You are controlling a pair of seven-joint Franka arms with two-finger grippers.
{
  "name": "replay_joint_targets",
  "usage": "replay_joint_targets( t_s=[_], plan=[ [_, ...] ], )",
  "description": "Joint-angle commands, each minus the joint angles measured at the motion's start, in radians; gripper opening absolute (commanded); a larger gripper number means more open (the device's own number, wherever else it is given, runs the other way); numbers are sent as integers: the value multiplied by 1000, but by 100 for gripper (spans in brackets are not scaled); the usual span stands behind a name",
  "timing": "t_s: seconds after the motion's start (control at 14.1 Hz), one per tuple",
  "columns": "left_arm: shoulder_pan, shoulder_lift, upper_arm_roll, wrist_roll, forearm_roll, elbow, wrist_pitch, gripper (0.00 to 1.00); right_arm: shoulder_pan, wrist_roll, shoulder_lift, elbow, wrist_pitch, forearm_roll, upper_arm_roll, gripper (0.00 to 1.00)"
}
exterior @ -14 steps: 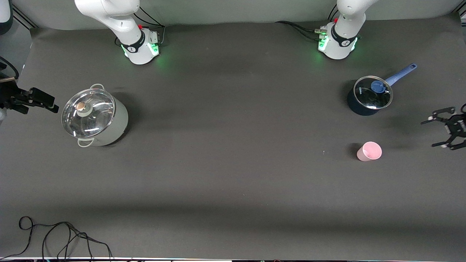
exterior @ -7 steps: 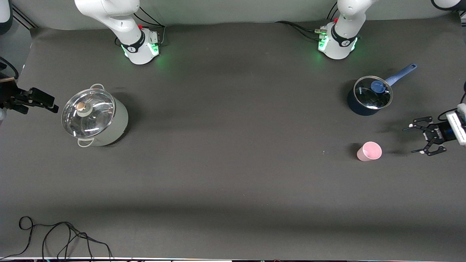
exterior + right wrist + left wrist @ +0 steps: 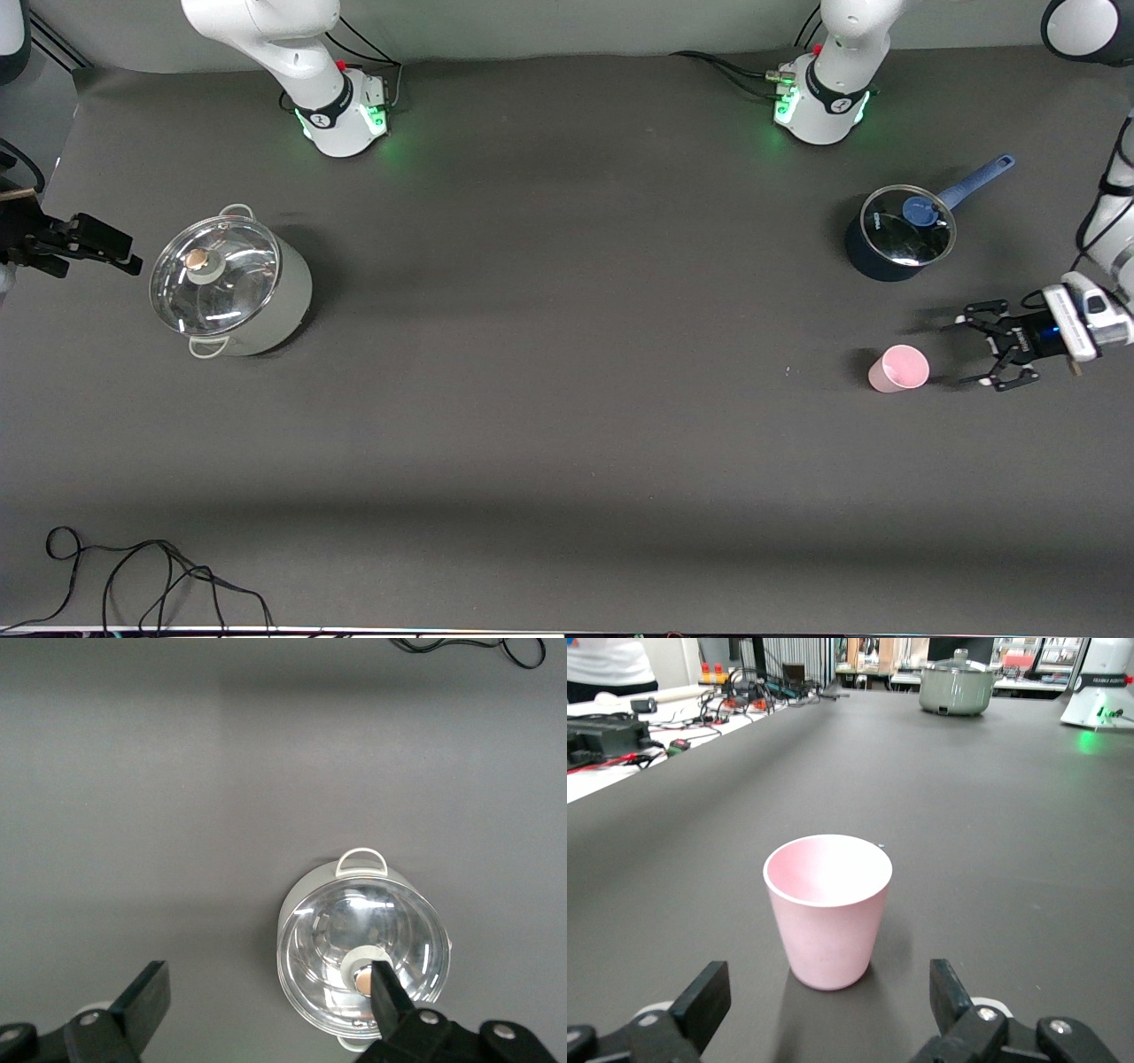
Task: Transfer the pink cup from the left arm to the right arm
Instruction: 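Move the left gripper down and toward the pink cup, then close the left gripper around the pink cup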
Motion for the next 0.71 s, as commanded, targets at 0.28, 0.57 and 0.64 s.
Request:
replay_joint_targets(
  t_s=[0.28, 0.57, 0.64],
  plan=[
    [8, 110, -41, 98, -71, 33, -24, 100, 3, -14, -10, -4, -4, 17, -6, 100],
    [4, 182, -81, 148, -111, 65, -21, 100, 3, -14, -10, -4, -2, 17, -8, 100],
    [-2, 185, -84, 150, -114, 67, -19, 100, 3, -14, -11, -5, -2, 17, -8, 100]
  ],
)
